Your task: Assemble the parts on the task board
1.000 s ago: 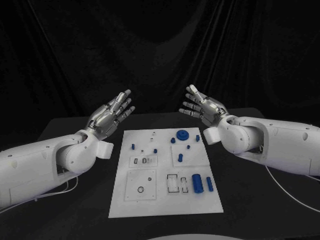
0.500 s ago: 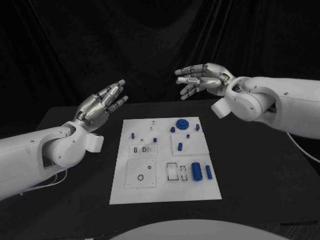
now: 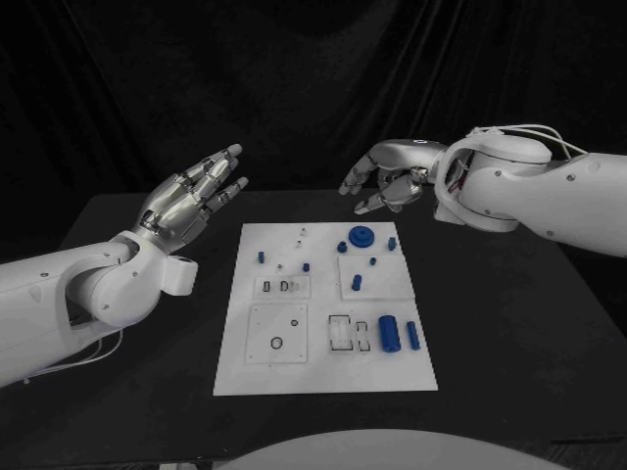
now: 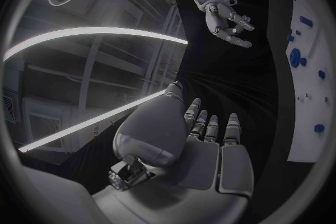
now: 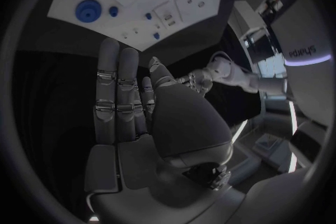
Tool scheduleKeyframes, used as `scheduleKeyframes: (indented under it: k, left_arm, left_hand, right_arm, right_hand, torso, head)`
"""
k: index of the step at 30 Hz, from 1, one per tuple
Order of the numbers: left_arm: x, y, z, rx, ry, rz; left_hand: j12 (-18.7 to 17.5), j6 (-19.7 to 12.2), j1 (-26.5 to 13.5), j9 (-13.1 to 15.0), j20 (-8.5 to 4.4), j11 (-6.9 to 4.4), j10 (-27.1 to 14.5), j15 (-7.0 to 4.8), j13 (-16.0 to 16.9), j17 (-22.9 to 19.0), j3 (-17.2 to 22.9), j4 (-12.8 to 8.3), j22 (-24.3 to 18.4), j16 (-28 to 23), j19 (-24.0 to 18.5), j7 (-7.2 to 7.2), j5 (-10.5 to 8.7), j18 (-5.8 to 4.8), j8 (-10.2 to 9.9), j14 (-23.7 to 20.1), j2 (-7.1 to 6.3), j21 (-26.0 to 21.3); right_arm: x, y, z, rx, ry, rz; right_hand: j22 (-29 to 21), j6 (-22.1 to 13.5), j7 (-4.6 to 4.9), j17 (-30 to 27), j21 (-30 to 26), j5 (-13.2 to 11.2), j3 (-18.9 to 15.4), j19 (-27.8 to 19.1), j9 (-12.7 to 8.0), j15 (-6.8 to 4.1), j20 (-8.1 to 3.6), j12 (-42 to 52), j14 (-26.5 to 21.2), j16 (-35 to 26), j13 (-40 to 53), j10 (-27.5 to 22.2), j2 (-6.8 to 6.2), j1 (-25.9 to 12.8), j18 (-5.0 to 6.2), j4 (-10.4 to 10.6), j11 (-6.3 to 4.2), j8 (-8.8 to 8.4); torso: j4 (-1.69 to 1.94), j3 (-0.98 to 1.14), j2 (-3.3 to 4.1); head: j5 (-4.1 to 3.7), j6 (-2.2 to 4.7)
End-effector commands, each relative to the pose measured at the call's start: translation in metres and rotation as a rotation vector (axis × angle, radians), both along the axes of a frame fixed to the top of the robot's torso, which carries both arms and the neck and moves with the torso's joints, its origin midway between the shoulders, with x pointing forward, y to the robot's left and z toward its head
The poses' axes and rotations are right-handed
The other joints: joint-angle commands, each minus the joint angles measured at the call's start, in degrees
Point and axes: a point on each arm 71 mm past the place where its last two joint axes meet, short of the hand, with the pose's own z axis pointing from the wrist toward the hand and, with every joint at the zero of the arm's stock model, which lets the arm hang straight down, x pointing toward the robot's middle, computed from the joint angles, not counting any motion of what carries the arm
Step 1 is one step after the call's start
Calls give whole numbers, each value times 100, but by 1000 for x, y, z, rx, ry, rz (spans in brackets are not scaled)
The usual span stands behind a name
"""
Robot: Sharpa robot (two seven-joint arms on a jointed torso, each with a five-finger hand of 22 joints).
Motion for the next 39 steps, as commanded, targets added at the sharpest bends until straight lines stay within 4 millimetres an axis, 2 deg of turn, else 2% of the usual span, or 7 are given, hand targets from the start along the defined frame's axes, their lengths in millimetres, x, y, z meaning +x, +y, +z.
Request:
scheduleKeyframes:
  k: [1, 3, 7, 15, 17, 27, 39]
  left_arm:
    - [-1, -1, 6, 2, -43, -1]
    - [-2, -2, 7, 14, -59, -12]
    - [-3, -4, 8, 30, -84, -39]
    - [-2, -8, 8, 33, -91, -75]
    - [-2, -8, 8, 33, -90, -79]
    - [0, -9, 7, 31, -88, -92]
    - [2, -11, 7, 23, -84, -115]
  left_hand:
    - [37, 60, 77, 3, -56, 21, -39, 14, 1, -5, 28, -6, -5, -20, 9, 5, 64, 81, -29, 9, -21, -20]
    - [34, 54, 78, 2, -55, 25, -42, 19, 0, -5, 27, -5, -5, -20, 9, 9, 70, 82, -32, 9, -21, -20]
    - [31, 73, 95, 3, -47, 39, -48, 40, -2, -5, 33, -7, -5, -20, 9, 22, 84, 86, -32, 9, -18, -20]
    - [14, 74, 126, 2, -25, 74, -73, 95, -9, -5, 43, -7, -5, -20, 9, 53, 112, 95, -43, 9, -10, -20]
    - [17, 94, 134, 4, -19, 82, -75, 106, -9, -5, 47, -7, -5, -20, 9, 61, 117, 97, -41, 9, -8, -20]
    - [44, 180, 171, 13, 22, 116, -75, 143, -6, -4, 64, -9, -5, -18, 9, 91, 157, 103, -27, 10, -2, -20]
    - [39, 193, 234, 13, 58, 133, -93, 178, -10, 2, 95, -21, -5, -2, 9, 103, 239, 105, -29, 15, -5, -20]
  right_arm:
    - [-1, -2, 0, -318, -229, 24]
    - [-2, -2, 1, -345, -250, 30]
    - [-3, -1, 0, -381, -277, 39]
    - [-1, -1, -4, -415, -275, 42]
    - [0, -2, -6, -423, -268, 42]
    - [3, -4, -21, -440, -232, 50]
    - [2, -8, -45, -440, -188, 62]
  right_hand:
    - [240, 82, 1, 160, 245, 9, 139, -110, 23, -3, 1, -121, -76, 289, 12, 68, -100, -60, -1, 0, 3, -74]
    - [401, 131, 15, 340, 408, 18, 219, -179, 48, -20, -10, -177, -81, 520, 17, 100, -161, -107, 5, 2, -30, -104]
    - [590, 138, 74, 613, 587, 56, 329, -274, 69, -27, -11, -260, -73, 802, 16, 95, -228, -126, 2, -19, -26, -159]
    - [961, 47, 135, 799, 881, -15, 448, -355, 71, -18, 1, -376, -93, 1008, 13, 46, -323, -172, -23, -19, -16, -262]
    - [1000, 97, 141, 794, 909, -13, 485, -396, 91, -20, 2, -395, -120, 1019, 18, 51, -334, -172, -20, -24, -26, -247]
    - [1491, 167, 72, 864, 1266, 62, 601, -400, 162, -14, 10, -369, -131, 1115, 60, 225, -364, -198, -71, -37, 10, -246]
    - [2032, 273, 32, 948, 1659, 41, 665, -314, 233, 1, 22, -311, -42, 1196, 85, 489, -404, -269, -138, -33, 53, -227]
  torso:
    - [132, -62, 153]
    - [227, -77, 217]
    - [299, -97, 302]
    - [441, -185, 530]
    - [504, -218, 628]
    - [578, -266, 691]
    - [594, -274, 680]
  head:
    - [-98, -4]
    - [-202, 29]
    - [-263, 67]
    - [-393, 200]
    - [-468, 296]
    - [-548, 301]
    - [-555, 268]
